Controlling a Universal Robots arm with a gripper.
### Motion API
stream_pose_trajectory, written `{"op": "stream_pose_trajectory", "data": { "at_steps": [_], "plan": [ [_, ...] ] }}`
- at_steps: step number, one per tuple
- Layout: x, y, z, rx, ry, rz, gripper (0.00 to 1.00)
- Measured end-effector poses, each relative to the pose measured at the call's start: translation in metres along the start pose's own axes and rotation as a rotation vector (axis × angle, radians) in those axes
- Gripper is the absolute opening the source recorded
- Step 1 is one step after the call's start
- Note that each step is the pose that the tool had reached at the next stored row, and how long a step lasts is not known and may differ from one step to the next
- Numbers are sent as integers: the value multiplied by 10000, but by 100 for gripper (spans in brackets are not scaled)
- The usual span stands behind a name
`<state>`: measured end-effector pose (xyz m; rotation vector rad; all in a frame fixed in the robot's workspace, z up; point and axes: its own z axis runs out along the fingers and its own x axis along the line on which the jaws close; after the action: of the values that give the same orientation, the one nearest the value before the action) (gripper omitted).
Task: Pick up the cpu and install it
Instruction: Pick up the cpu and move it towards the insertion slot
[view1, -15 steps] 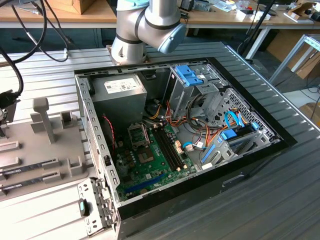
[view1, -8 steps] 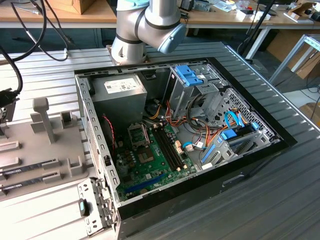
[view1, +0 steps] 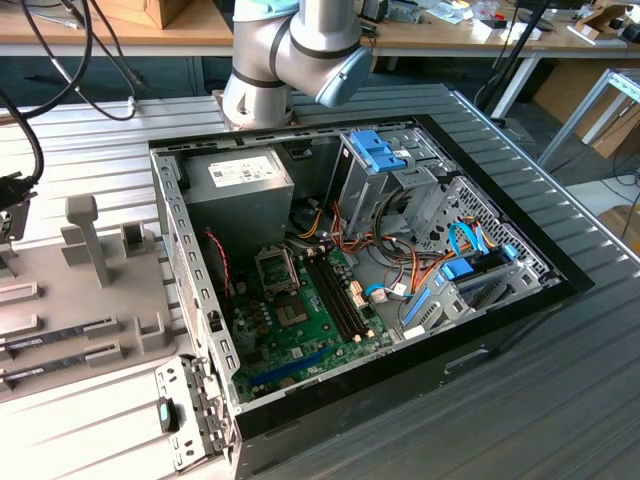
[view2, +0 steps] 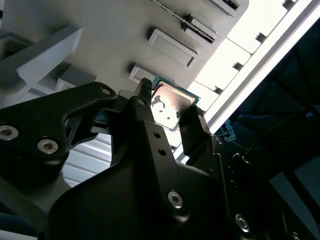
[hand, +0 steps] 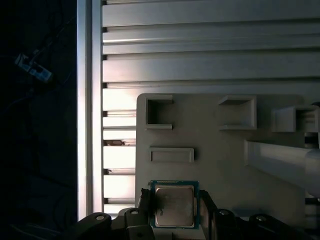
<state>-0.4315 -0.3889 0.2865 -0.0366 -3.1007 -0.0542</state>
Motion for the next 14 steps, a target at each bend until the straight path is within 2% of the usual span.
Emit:
{"op": "stream_pose_trajectory", "data": {
  "at_steps": [14],
  "plan": [
    [4, 3, -89, 0, 0, 0, 47]
  ]
}}
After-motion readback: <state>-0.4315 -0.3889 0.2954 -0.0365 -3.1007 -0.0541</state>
